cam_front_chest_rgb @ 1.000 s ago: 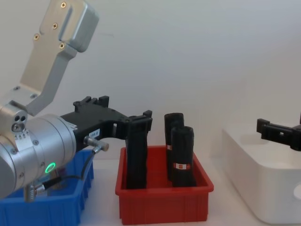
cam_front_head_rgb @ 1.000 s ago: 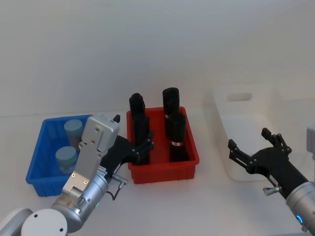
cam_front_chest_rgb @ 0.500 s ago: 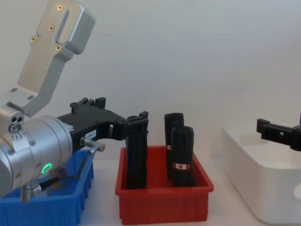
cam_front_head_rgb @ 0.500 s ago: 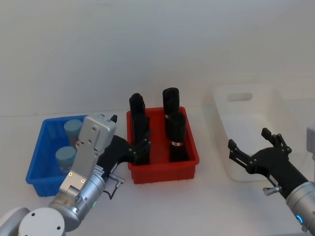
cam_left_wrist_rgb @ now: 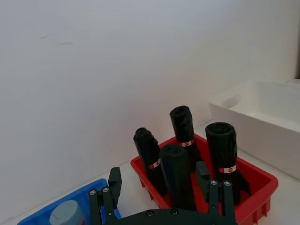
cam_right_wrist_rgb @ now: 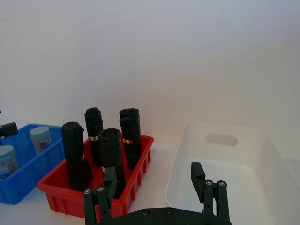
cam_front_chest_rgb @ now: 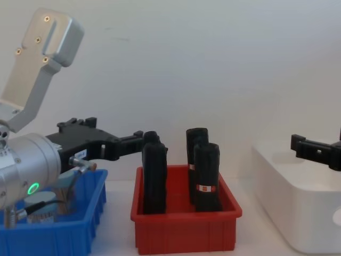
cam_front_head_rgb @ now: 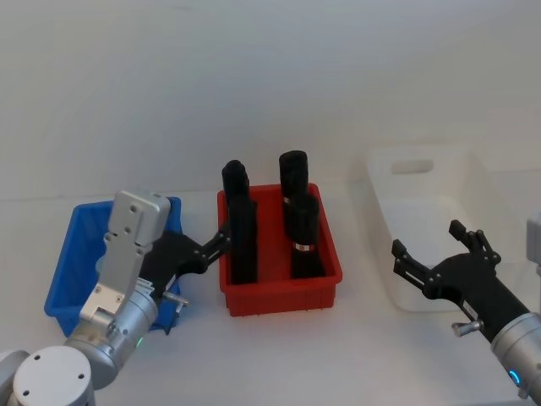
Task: Pick the cotton swabs from the blue box and place them into the white box.
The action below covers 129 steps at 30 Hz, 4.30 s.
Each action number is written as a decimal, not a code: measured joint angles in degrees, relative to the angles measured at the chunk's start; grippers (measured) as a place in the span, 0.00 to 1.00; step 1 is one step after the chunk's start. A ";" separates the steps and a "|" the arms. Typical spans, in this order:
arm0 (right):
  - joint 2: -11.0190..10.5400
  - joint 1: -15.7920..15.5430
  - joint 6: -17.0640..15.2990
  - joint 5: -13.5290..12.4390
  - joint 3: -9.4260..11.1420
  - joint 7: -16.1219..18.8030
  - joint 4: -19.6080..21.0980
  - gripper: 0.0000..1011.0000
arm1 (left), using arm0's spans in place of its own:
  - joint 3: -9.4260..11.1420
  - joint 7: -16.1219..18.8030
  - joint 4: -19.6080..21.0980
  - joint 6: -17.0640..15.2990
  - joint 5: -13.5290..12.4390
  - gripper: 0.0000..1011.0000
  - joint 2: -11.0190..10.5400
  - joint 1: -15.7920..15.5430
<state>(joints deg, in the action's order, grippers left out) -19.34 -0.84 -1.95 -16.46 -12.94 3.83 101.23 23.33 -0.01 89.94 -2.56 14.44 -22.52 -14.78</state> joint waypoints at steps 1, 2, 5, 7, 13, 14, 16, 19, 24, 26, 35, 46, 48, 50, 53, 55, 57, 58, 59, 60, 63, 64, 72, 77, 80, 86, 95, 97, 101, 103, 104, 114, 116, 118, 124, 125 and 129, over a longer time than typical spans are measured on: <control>0.00 0.00 0.00 0.00 0.00 0.00 0.00 0.99 | -0.19 0.16 -0.18 -0.19 0.20 0.99 -0.06 -0.04; 0.00 0.00 0.00 0.00 0.00 0.00 0.00 0.99 | -0.50 0.57 -0.49 -0.69 0.75 0.99 -0.15 -0.12; 0.00 0.00 0.00 0.00 0.00 0.00 0.00 0.99 | -1.03 1.10 -1.04 -1.36 1.57 0.99 -0.30 -0.25; 0.00 0.00 0.00 0.00 0.00 0.00 0.00 0.99 | -1.56 1.61 -1.66 -1.99 2.55 0.99 -0.47 -0.37; 0.00 0.00 0.00 0.00 0.00 0.00 0.00 0.99 | -2.81 2.32 -3.54 -3.13 4.88 0.99 -0.84 -0.71; 0.00 0.00 0.00 0.00 0.00 0.00 0.00 0.99 | -2.97 2.38 -3.82 -3.26 5.17 0.99 -0.89 -0.76; 0.00 0.00 0.00 0.00 0.00 0.00 0.00 0.99 | -3.59 2.55 -4.91 -3.78 6.45 0.99 -1.05 -0.96; 0.00 0.00 0.00 0.00 0.00 0.00 0.00 0.99 | -4.19 2.60 -6.07 -4.23 7.61 0.99 -1.22 -1.16; 0.00 0.00 0.00 0.00 0.00 0.00 0.00 0.99 | -4.97 2.59 -7.65 -4.96 9.09 0.99 -1.39 -1.50; 0.00 0.00 0.00 0.00 0.00 0.00 0.00 0.99 | -5.32 2.50 -8.44 -5.33 9.64 0.99 -1.45 -1.72; 0.00 0.00 0.00 0.00 0.00 0.00 0.00 0.99 | -6.22 1.46 -11.03 -6.71 10.88 0.99 -1.46 -2.64; 0.00 0.00 0.00 0.00 0.00 0.00 0.00 0.99 | -6.91 -0.47 -14.78 -7.70 11.67 0.99 -0.96 -4.28; 0.00 0.00 0.00 0.00 0.00 0.00 0.00 0.99 | -7.00 -0.71 -15.36 -7.74 11.76 0.99 -0.86 -4.53; 0.00 0.00 0.00 0.00 0.00 0.00 0.00 0.99 | -7.08 -1.15 -16.19 -7.80 11.96 0.99 -0.71 -4.88; 0.00 0.00 0.00 0.00 0.00 0.00 0.00 0.99 | -7.19 -1.67 -17.18 -7.82 12.19 0.99 -0.52 -5.30; 0.00 0.00 0.00 0.00 0.00 0.00 0.00 0.99 | -7.25 -2.04 -17.97 -7.84 12.33 0.99 -0.36 -5.63; 0.00 0.00 0.00 0.00 0.00 0.00 0.00 0.99 | -7.28 -2.27 -18.41 -7.85 12.41 0.99 -0.26 -5.82; 0.00 0.00 0.00 0.00 0.00 0.00 0.00 0.99 | -7.31 -2.53 -18.89 -7.87 12.47 0.99 -0.14 -6.06; 0.00 0.00 0.00 0.00 0.00 0.00 0.00 0.99 | -7.31 -2.53 -18.89 -7.87 12.47 0.99 -0.14 -6.06; 0.00 0.00 0.00 0.00 0.00 0.00 0.00 0.99 | -7.33 -2.79 -19.33 -7.91 12.53 0.99 -0.03 -6.26; 0.00 0.00 0.00 0.00 0.00 0.00 0.00 0.99 | -7.38 -3.19 -20.24 -7.98 12.62 0.99 0.17 -6.67; 0.00 0.00 0.00 0.00 0.00 0.00 0.00 0.99 | -7.40 -3.40 -20.65 -8.04 12.66 0.99 0.27 -6.85; 0.00 0.00 0.00 0.00 0.00 0.00 0.00 0.99 | -7.51 -4.07 -22.49 -8.31 12.77 0.93 0.71 -7.71; 0.00 0.00 0.00 0.00 0.00 0.00 0.00 0.99 | -7.53 -4.28 -23.22 -8.41 12.66 0.81 0.92 -8.10; 0.00 0.00 0.00 0.00 0.00 0.00 0.00 0.99 | -7.56 -4.31 -23.63 -8.41 12.41 0.72 1.04 -8.30; 0.00 0.00 0.00 0.00 0.00 0.00 0.00 0.99 | -7.65 -4.32 -23.75 -8.24 12.02 0.66 1.08 -8.35; 0.00 0.00 0.00 0.00 0.00 0.00 0.00 0.99 | -8.01 -4.32 -20.99 -7.84 10.93 0.65 0.53 -7.61; 0.00 0.00 0.00 0.00 0.00 -0.01 0.00 0.99 | -8.15 -4.46 -19.59 -7.86 10.59 0.66 0.25 -7.35; 0.00 0.00 0.00 0.00 0.00 0.00 0.00 0.99 | -8.39 -5.21 -16.59 -8.54 9.80 0.66 -0.32 -6.93; 0.00 0.00 0.00 0.00 0.00 0.00 0.00 0.99 | -8.48 -5.53 -15.36 -8.87 9.57 0.66 -0.52 -6.79; 0.00 0.00 0.00 0.00 0.00 0.00 0.00 0.99 | -8.51 -5.76 -14.79 -9.13 9.42 0.66 -0.61 -6.74; 0.00 0.00 0.00 0.00 0.00 0.00 0.00 0.99 | -8.87 -9.00 -7.41 -12.69 8.47 0.66 -1.69 -6.40; 0.00 0.00 0.00 0.00 0.00 0.00 0.00 0.99 | -8.89 -9.59 -6.48 -13.24 8.40 0.65 -1.80 -6.40; 0.00 0.00 0.00 0.00 0.00 0.00 0.00 0.99 | -8.89 -10.61 -5.18 -14.19 8.37 0.65 -1.94 -6.40; 0.00 0.00 0.00 0.00 0.00 0.00 0.00 0.99 | -8.87 -14.05 -1.84 -16.46 8.47 0.65 -2.25 -6.69; 0.00 0.00 0.00 0.00 0.00 0.00 0.00 0.99 | -8.87 -14.05 -1.84 -16.46 8.47 0.65 -2.25 -6.69; 0.00 0.00 0.00 0.00 0.00 0.00 0.00 0.99 | -8.75 -16.32 -0.49 -17.60 8.77 0.65 -2.34 -6.96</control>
<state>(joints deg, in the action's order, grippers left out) -19.34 -0.84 -1.95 -16.46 -12.94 3.83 101.23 14.59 -16.33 89.46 -20.16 23.20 -24.86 -21.75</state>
